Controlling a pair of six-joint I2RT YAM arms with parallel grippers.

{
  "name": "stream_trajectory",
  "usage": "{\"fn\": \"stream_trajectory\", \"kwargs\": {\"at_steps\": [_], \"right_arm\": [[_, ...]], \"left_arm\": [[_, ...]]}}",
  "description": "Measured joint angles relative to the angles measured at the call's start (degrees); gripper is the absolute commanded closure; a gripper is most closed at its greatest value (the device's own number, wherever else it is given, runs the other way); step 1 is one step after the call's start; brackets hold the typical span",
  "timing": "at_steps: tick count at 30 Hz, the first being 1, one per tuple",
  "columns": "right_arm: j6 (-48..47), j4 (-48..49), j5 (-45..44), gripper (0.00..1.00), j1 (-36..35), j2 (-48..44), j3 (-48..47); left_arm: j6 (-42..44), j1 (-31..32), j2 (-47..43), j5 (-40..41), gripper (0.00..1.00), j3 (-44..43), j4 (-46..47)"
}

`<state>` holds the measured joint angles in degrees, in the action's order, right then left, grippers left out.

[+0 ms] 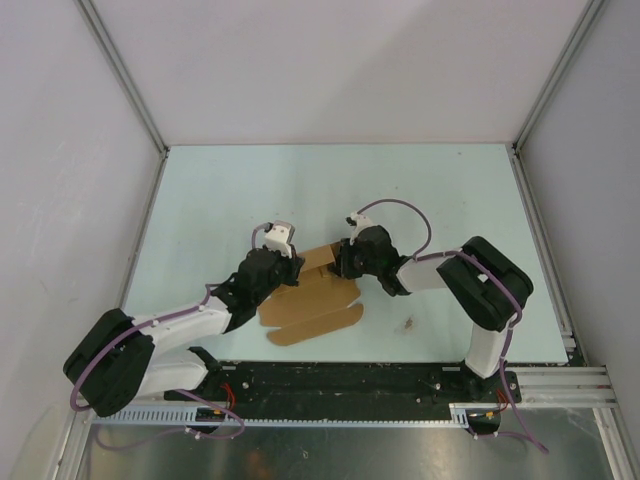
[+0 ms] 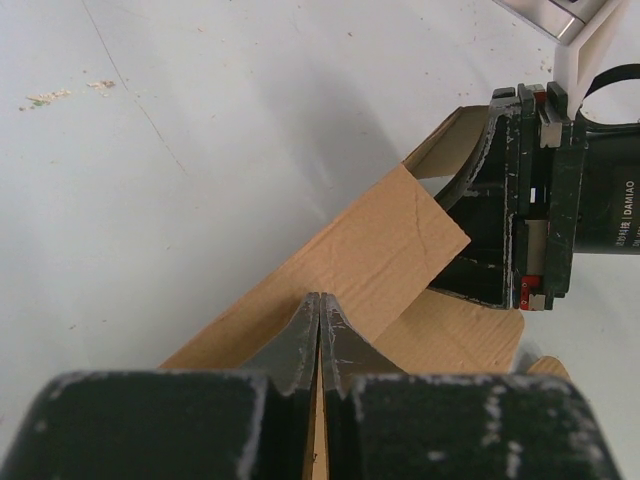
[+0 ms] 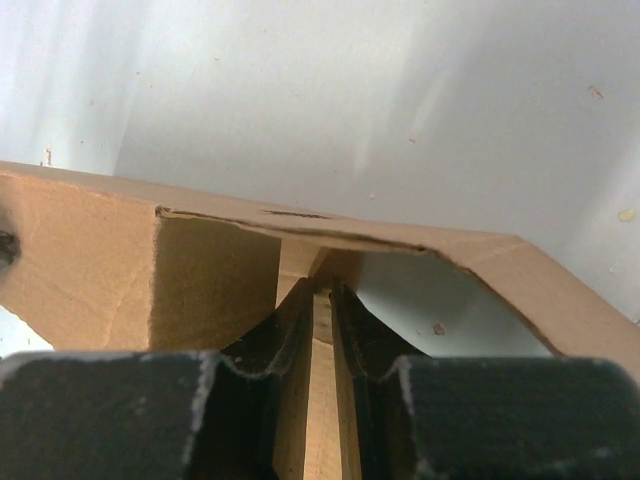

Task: Fold the paper box

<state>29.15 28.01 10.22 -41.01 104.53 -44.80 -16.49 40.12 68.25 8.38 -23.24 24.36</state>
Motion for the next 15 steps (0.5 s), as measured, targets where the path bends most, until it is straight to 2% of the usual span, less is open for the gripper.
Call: {"fn": "stream_trajectory", "kwargs": {"at_steps": [15], "right_arm": [[0.7, 0.8, -0.9, 0.84, -0.2, 0.7, -0.1]], "left_arm": [[0.0, 0.0, 0.0, 0.0, 0.96, 0.0, 0.0]]}}
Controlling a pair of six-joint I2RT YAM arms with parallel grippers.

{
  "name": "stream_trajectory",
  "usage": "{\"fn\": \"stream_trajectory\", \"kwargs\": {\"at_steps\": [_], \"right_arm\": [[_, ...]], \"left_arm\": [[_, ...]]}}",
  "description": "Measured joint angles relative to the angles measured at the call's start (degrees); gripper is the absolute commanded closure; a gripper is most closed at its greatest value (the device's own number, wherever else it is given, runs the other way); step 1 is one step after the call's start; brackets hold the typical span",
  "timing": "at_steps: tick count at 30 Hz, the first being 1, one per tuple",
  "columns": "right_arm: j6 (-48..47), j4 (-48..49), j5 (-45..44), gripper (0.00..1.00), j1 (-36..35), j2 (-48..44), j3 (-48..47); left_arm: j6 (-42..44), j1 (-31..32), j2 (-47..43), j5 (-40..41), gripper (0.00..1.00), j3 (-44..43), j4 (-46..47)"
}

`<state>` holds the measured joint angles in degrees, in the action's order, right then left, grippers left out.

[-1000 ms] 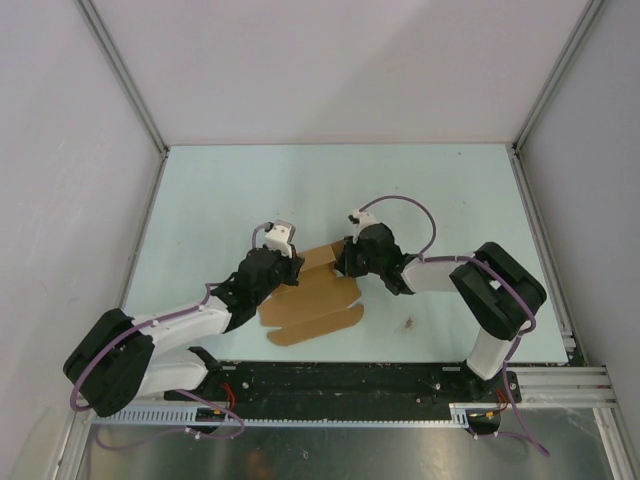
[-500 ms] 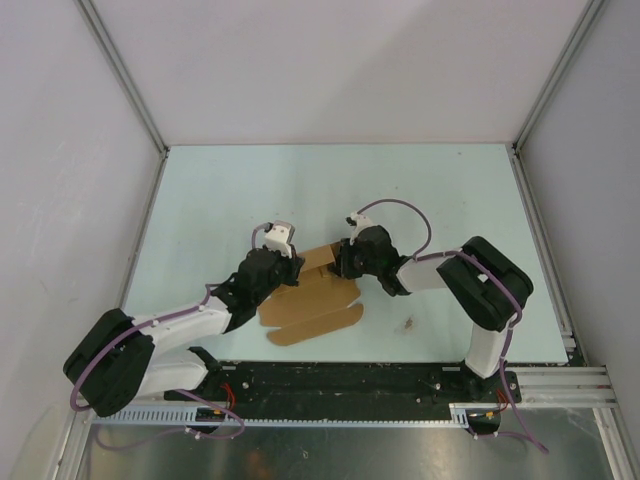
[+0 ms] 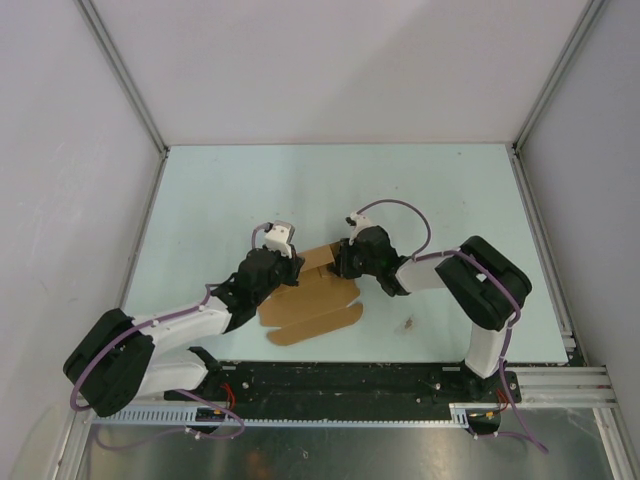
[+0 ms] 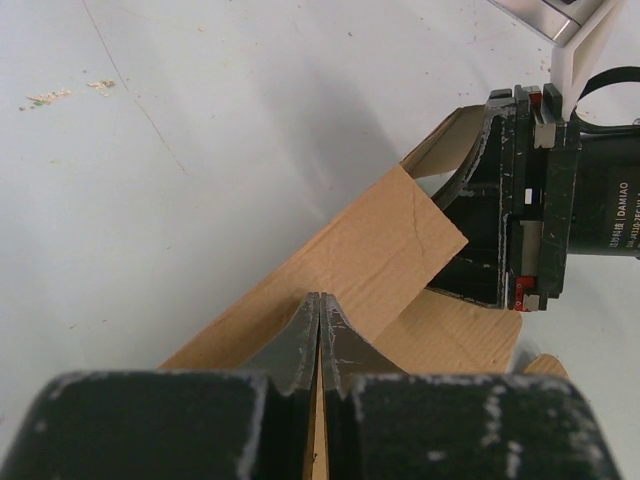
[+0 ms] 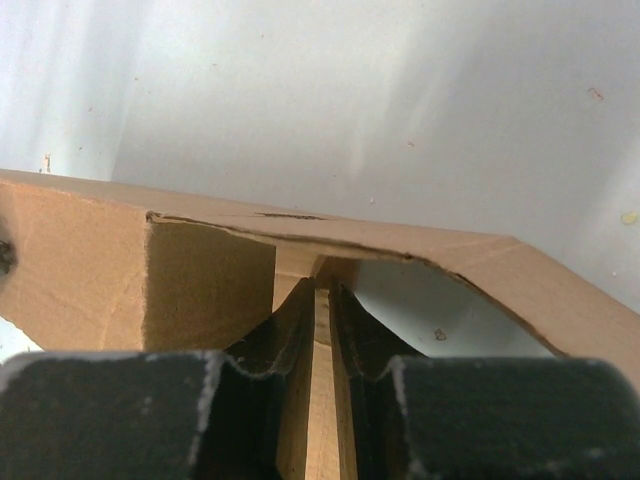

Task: Fold the paper box

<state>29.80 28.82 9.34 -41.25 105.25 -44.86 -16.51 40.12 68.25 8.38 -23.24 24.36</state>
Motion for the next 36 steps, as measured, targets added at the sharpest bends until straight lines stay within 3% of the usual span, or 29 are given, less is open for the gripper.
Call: {"fn": "stream_trajectory", "kwargs": {"at_steps": [17, 22, 36], "right_arm": [[-1.6, -3.8, -1.5, 0.82, -1.0, 0.7, -2.9], [-1.6, -4.2, -1.3, 0.76, -0.9, 0.2, -2.9], [-5.3, -16.4, -4.4, 0.71, 3.3, -11.7, -2.7]], "left_arm": [[0.0, 0.0, -0.4, 0.3, 0.96, 0.4, 0.2], [0.0, 0.0, -0.5, 0.4, 0.96, 0.4, 0.2], [0.0, 0.0, -0.8, 0.4, 0.95, 0.4, -0.2]]}}
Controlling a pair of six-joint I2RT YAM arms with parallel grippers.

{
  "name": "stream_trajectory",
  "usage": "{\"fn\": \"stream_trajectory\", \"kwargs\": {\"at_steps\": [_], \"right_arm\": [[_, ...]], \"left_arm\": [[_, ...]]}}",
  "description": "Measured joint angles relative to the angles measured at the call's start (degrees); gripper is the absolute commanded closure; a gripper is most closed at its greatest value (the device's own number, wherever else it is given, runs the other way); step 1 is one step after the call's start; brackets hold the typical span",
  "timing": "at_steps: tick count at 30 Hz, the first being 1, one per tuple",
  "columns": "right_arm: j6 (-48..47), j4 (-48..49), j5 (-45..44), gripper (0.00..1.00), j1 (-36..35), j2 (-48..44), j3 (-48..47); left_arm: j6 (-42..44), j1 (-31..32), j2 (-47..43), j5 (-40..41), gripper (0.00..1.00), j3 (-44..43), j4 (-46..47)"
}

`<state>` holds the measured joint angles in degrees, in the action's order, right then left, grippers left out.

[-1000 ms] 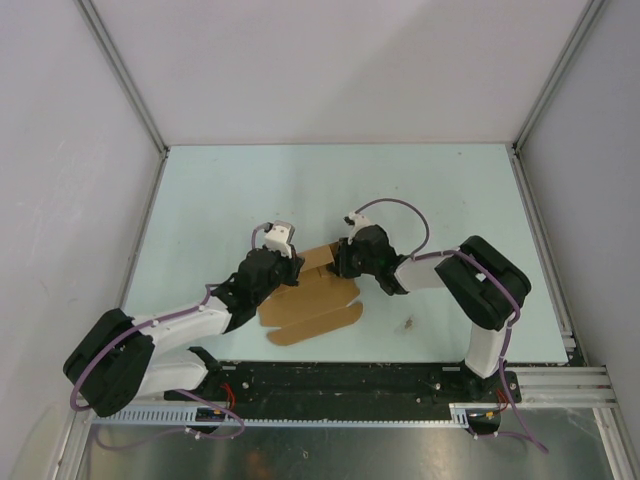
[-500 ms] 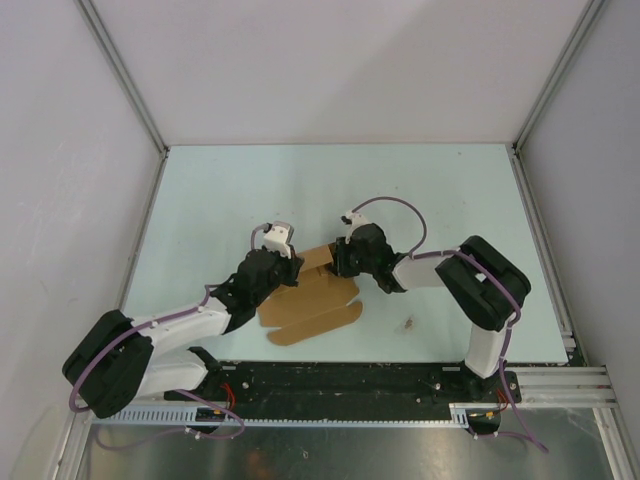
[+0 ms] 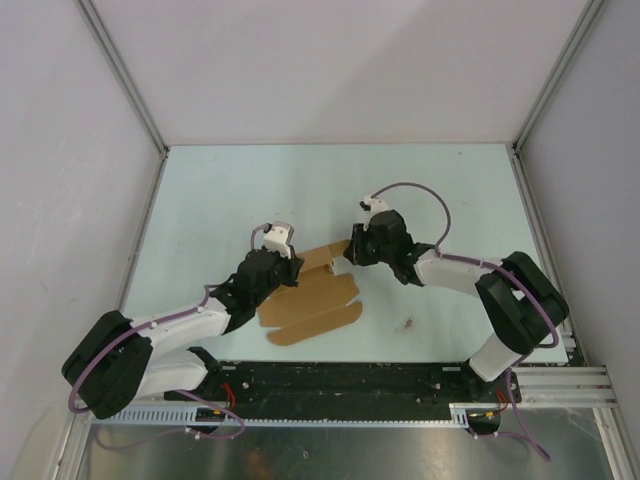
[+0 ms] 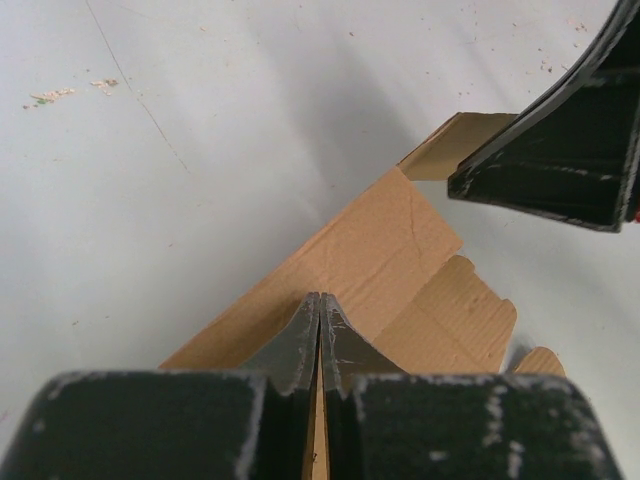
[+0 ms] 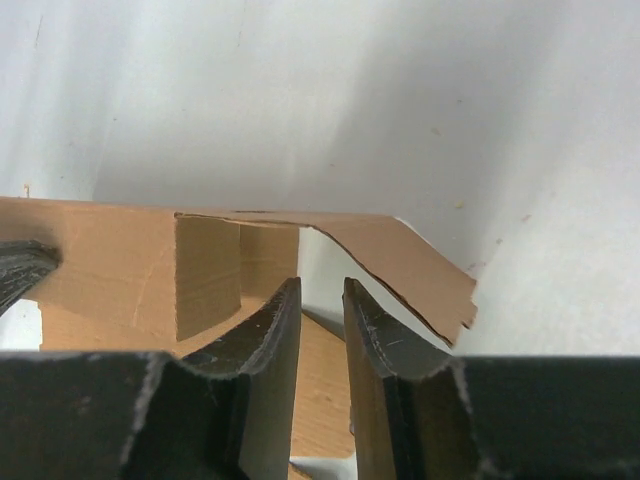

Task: Fold the paper box

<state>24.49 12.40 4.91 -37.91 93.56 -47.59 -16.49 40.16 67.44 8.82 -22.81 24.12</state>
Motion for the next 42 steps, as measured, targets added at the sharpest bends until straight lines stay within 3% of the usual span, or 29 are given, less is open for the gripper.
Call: {"fn": "stream_trajectory", "kwargs": {"at_steps": [3, 5, 11, 18, 27, 42], "right_arm": [[-1.2, -2.5, -1.2, 0.66, 0.7, -2.6, 0.0], [-2.3, -3.9, -1.6, 0.56, 1.3, -4.6, 0.0], [-7.2, -6.0, -2.1, 0.41, 3.5, -9.2, 0.0], [-17.0, -9.0, -0.5, 0.4, 5.9, -10.3, 0.0], [-29.2, -9.9, 8.7, 0.43, 6.3, -9.7, -0.1], [-36.4, -10.6, 10.6, 0.51, 6.3, -2.4, -4.5]], "left_arm": [[0.0, 0.0, 0.0, 0.0, 0.95, 0.0, 0.0], [0.0, 0.0, 0.0, 0.0, 0.95, 0.0, 0.0], [0.0, 0.0, 0.0, 0.0, 0.95, 0.0, 0.0], [0.0, 0.1, -0.3, 0.0, 0.95, 0.0, -0.3], [0.0, 0.1, -0.3, 0.0, 0.95, 0.0, -0.3], [0.0, 0.1, -0.3, 0.0, 0.95, 0.0, -0.4]]}}
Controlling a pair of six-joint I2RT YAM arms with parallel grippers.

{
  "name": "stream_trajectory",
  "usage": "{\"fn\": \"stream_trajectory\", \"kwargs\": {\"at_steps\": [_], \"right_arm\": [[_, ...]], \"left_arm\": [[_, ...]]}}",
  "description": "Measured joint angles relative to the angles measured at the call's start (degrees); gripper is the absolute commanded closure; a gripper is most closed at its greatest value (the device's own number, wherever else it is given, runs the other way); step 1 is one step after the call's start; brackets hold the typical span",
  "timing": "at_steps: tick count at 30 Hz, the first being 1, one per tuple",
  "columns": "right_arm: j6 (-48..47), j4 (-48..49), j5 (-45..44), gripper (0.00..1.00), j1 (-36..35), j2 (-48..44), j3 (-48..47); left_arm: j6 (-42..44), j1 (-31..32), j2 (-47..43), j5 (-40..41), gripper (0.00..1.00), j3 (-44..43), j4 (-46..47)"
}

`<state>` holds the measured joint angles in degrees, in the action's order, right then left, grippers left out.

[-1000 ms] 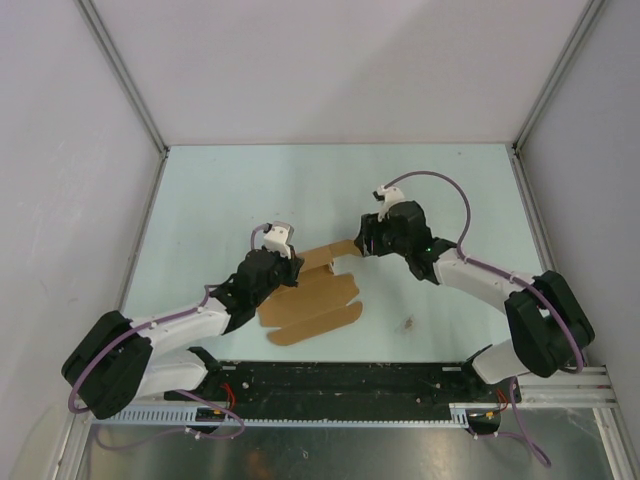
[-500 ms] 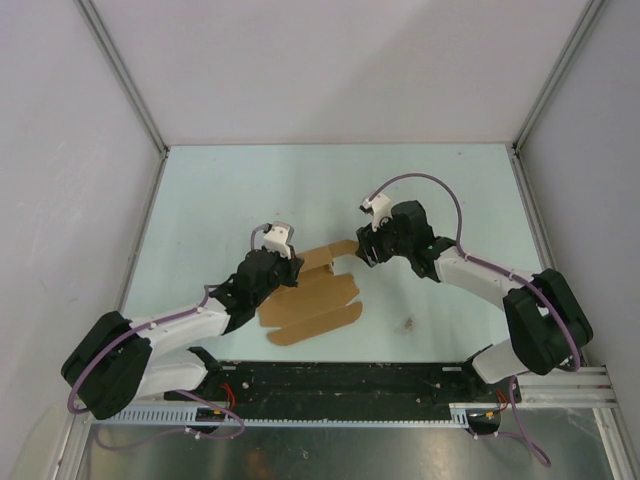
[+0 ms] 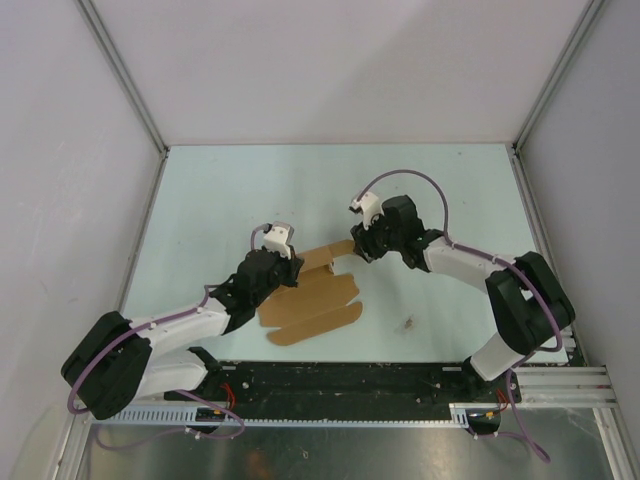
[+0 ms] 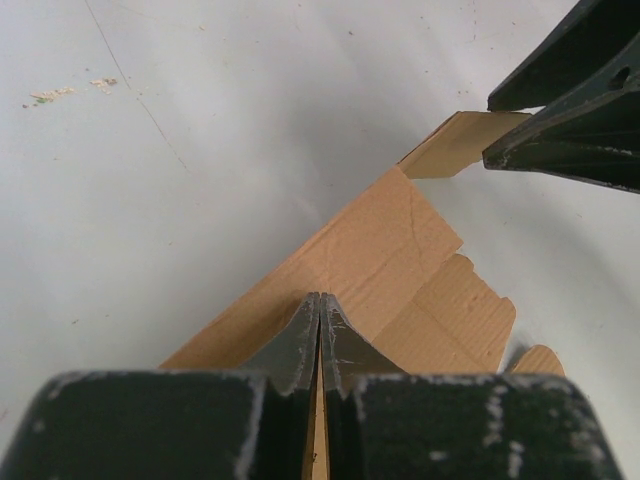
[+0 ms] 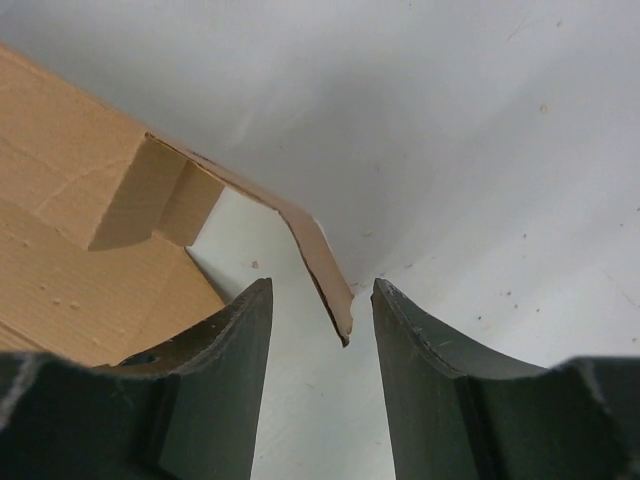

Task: Fold the paper box

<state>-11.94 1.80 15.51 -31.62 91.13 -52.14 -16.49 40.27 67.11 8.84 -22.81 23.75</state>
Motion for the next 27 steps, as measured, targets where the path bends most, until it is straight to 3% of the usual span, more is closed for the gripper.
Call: {"fn": "stream_trajectory", "kwargs": {"at_steps": [9, 19, 27], "right_arm": [[-1.5, -0.4, 0.1, 0.69, 0.0, 0.9, -1.6], [-1.6, -1.6, 0.8, 0.96, -0.6, 1.2, -2.1], [-1.7, -3.0, 0.8, 1.0, -0.9, 1.2, -2.9]], "left_arm": [[0.0, 0.0, 0.0, 0.0, 0.95, 0.0, 0.0], [0.0, 0.0, -0.2, 0.0, 0.89, 0.0, -0.2], [0.0, 0.0, -2.4, 1.8, 0.85, 0.0, -2.9]]}}
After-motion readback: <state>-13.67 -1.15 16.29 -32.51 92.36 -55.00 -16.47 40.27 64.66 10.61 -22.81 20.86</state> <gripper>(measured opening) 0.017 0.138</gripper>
